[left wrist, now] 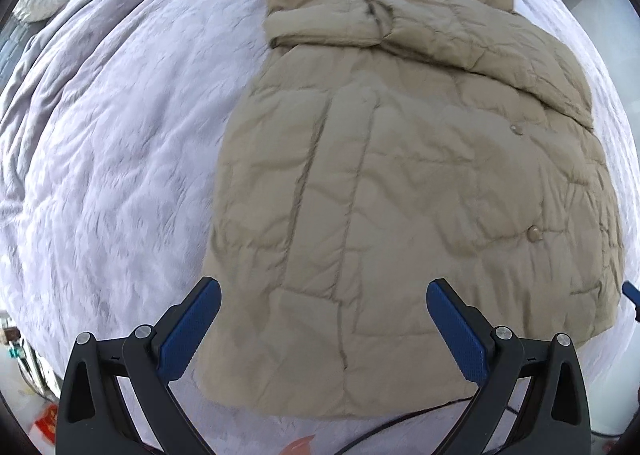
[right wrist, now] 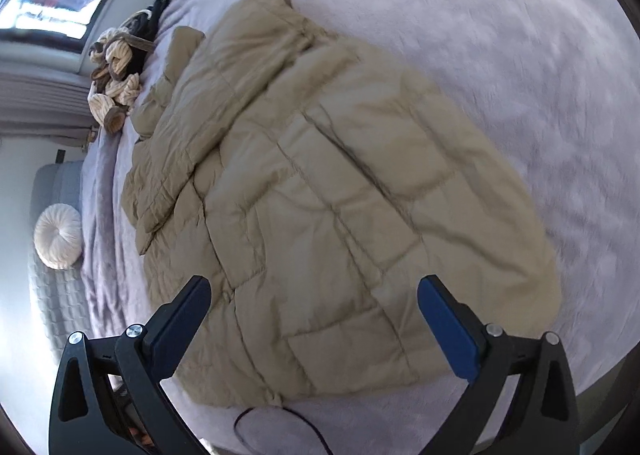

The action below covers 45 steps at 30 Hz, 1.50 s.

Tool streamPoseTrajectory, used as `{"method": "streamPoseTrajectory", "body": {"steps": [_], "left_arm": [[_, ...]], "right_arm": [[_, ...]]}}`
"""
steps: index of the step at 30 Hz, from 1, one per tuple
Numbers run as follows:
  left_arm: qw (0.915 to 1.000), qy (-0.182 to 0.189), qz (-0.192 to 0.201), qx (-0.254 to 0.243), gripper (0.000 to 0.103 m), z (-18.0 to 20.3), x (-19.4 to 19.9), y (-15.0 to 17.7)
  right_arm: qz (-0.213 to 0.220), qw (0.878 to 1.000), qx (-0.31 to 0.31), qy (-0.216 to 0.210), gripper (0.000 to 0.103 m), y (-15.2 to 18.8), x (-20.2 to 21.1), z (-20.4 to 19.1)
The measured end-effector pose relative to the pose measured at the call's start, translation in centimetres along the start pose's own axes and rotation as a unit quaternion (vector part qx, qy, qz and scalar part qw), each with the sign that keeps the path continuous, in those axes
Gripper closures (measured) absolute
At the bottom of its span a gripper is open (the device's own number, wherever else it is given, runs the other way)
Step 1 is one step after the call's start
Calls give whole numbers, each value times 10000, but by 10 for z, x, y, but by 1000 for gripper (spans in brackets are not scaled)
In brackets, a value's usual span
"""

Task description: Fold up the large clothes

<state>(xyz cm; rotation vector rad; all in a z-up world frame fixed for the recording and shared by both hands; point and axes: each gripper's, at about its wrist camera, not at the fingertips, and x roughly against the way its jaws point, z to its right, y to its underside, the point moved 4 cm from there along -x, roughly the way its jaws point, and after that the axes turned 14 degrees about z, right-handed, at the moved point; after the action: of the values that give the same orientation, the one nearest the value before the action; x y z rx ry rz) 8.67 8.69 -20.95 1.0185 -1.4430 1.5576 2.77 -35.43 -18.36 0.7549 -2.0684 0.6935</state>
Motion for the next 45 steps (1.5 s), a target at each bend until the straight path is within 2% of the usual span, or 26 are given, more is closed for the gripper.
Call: {"method": "streamPoseTrajectory", "body": {"steps": [4, 10, 13, 18, 20, 22, 29, 34, 36, 38, 39, 40, 41, 42, 43, 44, 45], "left_arm": [[9995, -10, -94, 287, 0, -24, -2, 10], [9948, 222, -287, 955, 0, -67, -3, 31], [9888, 399, -404, 1381, 0, -89, -5, 42], [9791, 767, -738, 1730, 0, -109, -21, 60], [9681, 1170, -1048, 1951, 0, -115, -38, 72], [9622, 1302, -1195, 2074, 0, -117, -48, 79], [9529, 1809, -1267, 2079, 0, -100, -62, 70], [9566, 1850, -1371, 1785, 1, -81, -68, 68], [9578, 1885, -1365, 1687, 17, -80, -69, 67], [9543, 2013, -1406, 1702, 48, -78, -68, 64], [9503, 2139, -1428, 1756, 56, -75, -67, 62], [9466, 2249, -1434, 1812, 70, -71, -67, 58], [9418, 2402, -1392, 1895, 78, -70, -62, 55], [9398, 2487, -1339, 1925, 80, -70, -58, 52], [9372, 2595, -1271, 1955, 82, -71, -53, 46], [9341, 2718, -1175, 1992, 83, -71, -47, 40], [9322, 2798, -1107, 2011, 83, -72, -40, 36]], "right_arm": [[-131, 9999, -84, 36, 0, 5, 2, 11], [-265, 9988, -396, -67, 0, 15, 7, 31], [-303, 9970, -704, -103, 0, 21, 8, 46], [-375, 9906, -1274, -334, 0, 33, 9, 68], [-368, 9884, -1450, -276, 0, 38, 9, 79], [-399, 9859, -1608, -219, 0, 46, 6, 87], [-504, 9760, -2037, -576, 0, 57, -32, 95], [-396, 9679, -2318, -892, 0, 50, -54, 89], [-365, 9640, -2434, -1005, 0, 46, -56, 87], [-320, 9607, -2534, -1090, 0, 46, -54, 88], [-301, 9591, -2591, -1102, 1, 46, -51, 90], [-265, 9565, -2695, -1086, 2, 47, -50, 92], [-243, 9537, -2800, -1068, 8, 47, -50, 93], [-236, 9513, -2882, -1071, 26, 49, -48, 96], [-241, 9499, -2938, -1042, 38, 50, -47, 99], [-264, 9499, -2967, -945, 68, 50, -46, 99], [-266, 9493, -2975, -978, 83, 49, -46, 97]]}}
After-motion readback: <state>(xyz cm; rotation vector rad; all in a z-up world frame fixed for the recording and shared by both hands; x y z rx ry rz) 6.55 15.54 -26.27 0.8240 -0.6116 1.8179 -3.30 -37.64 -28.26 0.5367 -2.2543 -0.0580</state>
